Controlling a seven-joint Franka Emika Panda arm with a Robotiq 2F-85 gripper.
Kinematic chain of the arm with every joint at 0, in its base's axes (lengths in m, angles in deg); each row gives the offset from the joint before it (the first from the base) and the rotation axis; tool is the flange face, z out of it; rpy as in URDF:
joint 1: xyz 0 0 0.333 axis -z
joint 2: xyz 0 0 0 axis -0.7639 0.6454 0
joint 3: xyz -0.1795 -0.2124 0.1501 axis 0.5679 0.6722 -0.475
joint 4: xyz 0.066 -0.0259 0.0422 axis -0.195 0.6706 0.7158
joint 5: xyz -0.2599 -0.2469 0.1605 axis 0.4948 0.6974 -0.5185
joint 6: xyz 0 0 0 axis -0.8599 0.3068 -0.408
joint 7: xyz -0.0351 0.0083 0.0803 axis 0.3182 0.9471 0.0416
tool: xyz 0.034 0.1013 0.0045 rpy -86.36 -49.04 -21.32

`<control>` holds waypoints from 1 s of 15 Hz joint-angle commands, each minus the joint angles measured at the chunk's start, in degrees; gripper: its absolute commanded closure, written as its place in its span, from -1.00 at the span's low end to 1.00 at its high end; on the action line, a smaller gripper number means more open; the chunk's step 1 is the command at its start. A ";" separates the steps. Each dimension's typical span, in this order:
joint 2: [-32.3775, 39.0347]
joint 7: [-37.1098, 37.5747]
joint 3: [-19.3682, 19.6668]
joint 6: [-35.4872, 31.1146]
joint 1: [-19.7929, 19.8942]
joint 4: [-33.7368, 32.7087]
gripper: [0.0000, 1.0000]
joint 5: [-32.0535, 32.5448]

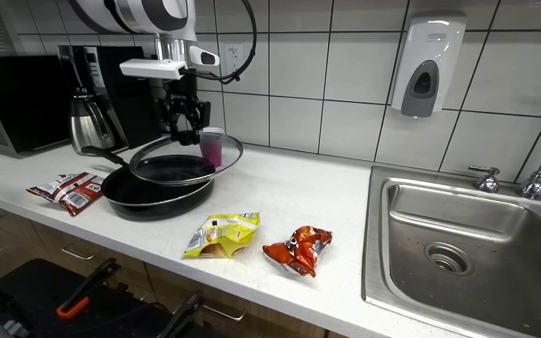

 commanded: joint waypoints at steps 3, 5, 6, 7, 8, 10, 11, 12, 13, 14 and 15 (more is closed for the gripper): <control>-5.31 -1.82 1.98 2.11 3.26 2.09 0.21 0.31; -5.72 -2.25 2.92 2.37 4.26 2.33 0.21 0.44; -5.82 -2.39 3.41 2.53 4.74 2.40 0.21 0.64; -5.94 -2.47 3.89 2.68 5.25 2.43 0.21 0.86; -6.04 -2.74 4.36 2.84 5.70 2.44 0.21 0.86; -6.13 -3.17 5.38 2.95 6.74 2.44 0.21 1.06; -6.06 -3.32 5.79 3.09 7.16 2.29 0.21 1.08; -5.99 -3.39 6.26 3.17 7.60 2.16 0.21 1.02; -5.84 -3.43 6.70 3.33 8.06 1.95 0.21 1.03; -5.70 -3.40 7.09 3.33 8.45 1.83 0.21 1.03; -5.47 -3.07 7.49 3.21 8.85 1.64 0.21 1.22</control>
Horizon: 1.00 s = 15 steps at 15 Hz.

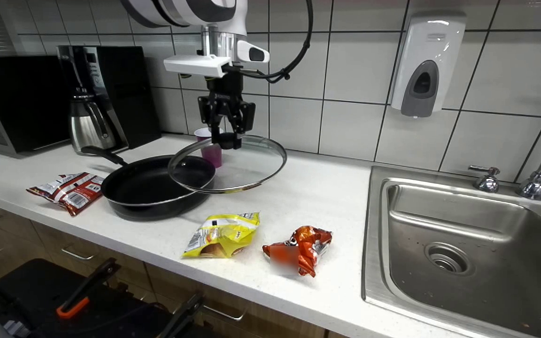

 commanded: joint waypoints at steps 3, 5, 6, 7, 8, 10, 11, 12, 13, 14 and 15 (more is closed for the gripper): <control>-1.64 -0.85 1.50 2.02 2.67 -1.03 0.21 0.40; -0.98 -0.48 2.11 1.81 3.22 -1.62 0.21 0.55; -0.52 -0.64 2.39 1.79 3.53 -2.04 0.21 0.35; -0.12 -0.43 2.64 1.66 3.78 -2.38 0.21 0.30; 0.31 -0.54 2.89 1.62 3.96 -2.77 0.21 0.01; 1.33 -0.53 3.30 1.71 4.27 -3.74 0.21 -0.13; 1.78 -0.51 3.40 1.72 4.42 -4.18 0.21 -0.21; 2.38 -0.43 3.45 1.67 4.58 -4.74 0.21 -0.24; 2.90 -0.46 3.50 1.70 4.68 -5.27 0.21 -0.37; 3.59 -0.32 3.55 1.66 4.76 -5.95 0.21 -0.40; 4.34 -0.28 3.61 1.65 4.78 -6.66 0.21 -0.53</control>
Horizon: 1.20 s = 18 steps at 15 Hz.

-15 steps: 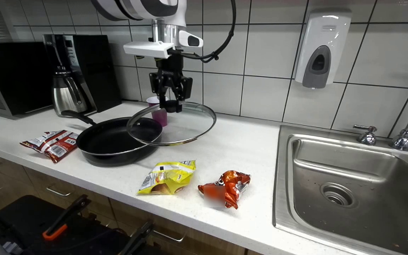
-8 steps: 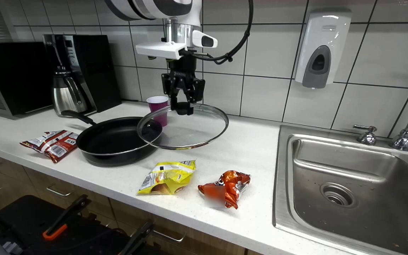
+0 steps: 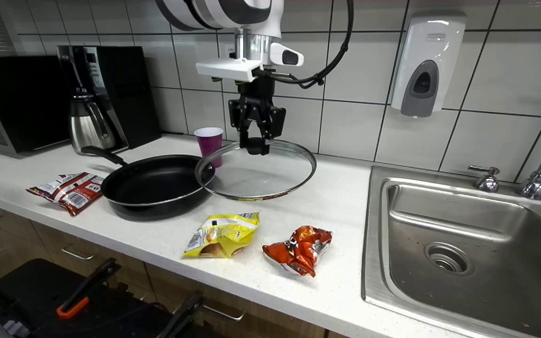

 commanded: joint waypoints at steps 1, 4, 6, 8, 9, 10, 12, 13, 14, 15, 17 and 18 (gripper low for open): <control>2.07 -0.34 -0.21 1.77 0.91 -4.50 0.21 -0.65; 4.07 0.10 -0.17 1.66 0.90 -6.41 0.21 -0.65; 5.18 0.09 -0.23 1.70 0.92 -7.50 0.21 -1.02; 6.45 0.26 -0.20 1.48 0.99 -8.56 0.21 -1.23; 7.02 0.35 -0.17 1.52 1.05 -9.07 0.21 -1.36; 7.71 0.11 -0.16 1.49 1.20 -9.58 0.21 -1.77; 8.95 0.05 -0.18 1.33 1.39 -10.53 0.21 -2.48; 9.53 0.06 -0.19 1.26 1.50 -10.97 0.21 -2.92; 10.14 0.38 -0.15 0.99 1.53 -11.40 0.21 -3.00; 10.66 0.44 -0.13 0.88 1.59 -11.77 0.21 -3.08; 11.91 0.41 -0.11 0.65 1.81 -12.67 0.21 -3.27; 12.48 0.42 -0.10 0.47 1.95 -13.05 0.21 -3.35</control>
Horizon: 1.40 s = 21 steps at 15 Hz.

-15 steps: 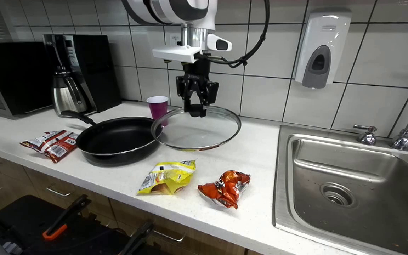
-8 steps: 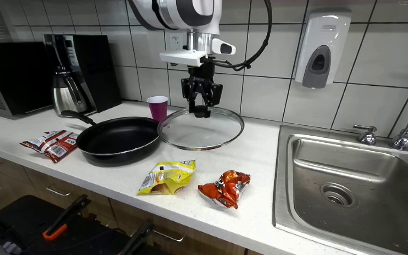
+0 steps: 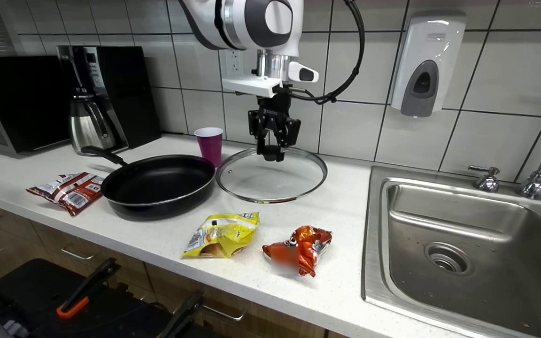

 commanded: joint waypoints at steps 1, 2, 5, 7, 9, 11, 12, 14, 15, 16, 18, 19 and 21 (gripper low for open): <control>1.74 0.32 -0.38 0.65 1.20 -3.53 0.21 -1.05; 2.27 0.35 -0.40 0.49 1.33 -3.90 0.21 -1.20; 3.78 0.55 -0.42 -0.09 1.66 -4.93 0.21 -1.53; 4.79 0.64 -0.46 -0.65 1.87 -5.54 0.21 -1.84; 5.72 0.48 -0.54 -1.40 2.10 -5.96 0.21 -2.45; 6.49 0.21 -0.74 -2.62 2.33 -6.20 0.21 -3.47; 6.88 0.53 -0.67 -3.27 2.26 -6.31 0.21 -3.57; 7.67 0.53 -0.71 -4.02 2.32 -6.61 0.21 -3.86; 7.98 0.58 -0.71 -4.42 2.34 -6.69 0.21 -3.95; 8.38 0.52 -0.76 -4.70 2.42 -6.84 0.21 -4.14; 9.09 0.55 -0.79 -5.08 2.50 -7.09 0.21 -4.44; 9.42 0.59 -0.76 -5.20 2.54 -7.23 0.21 -4.50; 10.05 0.52 -0.81 -5.30 2.68 -7.60 0.21 -4.73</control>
